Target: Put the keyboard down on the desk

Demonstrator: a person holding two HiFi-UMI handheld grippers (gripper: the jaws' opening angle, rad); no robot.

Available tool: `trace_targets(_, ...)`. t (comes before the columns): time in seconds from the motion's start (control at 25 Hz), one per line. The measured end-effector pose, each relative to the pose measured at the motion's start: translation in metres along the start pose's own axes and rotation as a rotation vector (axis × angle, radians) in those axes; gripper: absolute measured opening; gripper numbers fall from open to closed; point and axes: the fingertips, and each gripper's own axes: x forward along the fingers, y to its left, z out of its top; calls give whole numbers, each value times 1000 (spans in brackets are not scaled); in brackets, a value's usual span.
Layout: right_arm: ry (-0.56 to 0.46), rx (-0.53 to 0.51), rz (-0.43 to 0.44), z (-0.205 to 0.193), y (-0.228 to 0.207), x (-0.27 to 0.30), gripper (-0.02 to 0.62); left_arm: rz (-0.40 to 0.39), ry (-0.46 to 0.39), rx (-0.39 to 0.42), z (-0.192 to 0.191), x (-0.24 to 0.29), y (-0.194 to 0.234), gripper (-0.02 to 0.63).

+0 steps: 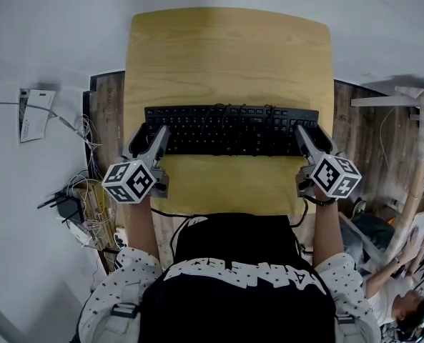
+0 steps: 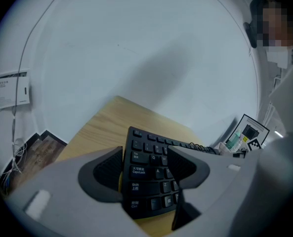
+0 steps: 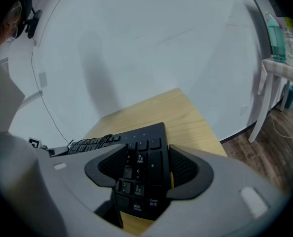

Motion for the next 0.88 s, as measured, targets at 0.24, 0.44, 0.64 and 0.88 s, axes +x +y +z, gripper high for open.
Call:
trace_targets(0.24,12,11,-12,-4,-3,3,281,3,15,3,-1,4,1,267)
trace_targets(0.44,21,24,-26,-7,-6,5,281,6,30,18,-3,6,-1,278)
trace_targets(0.64,23,25,-26,-8,-7,1,281,22,44,33,-6,3,-3,278)
trace_targets(0.88,33,26,-34,-9,-8,5,282,32,56,55,-7,4,-3,289)
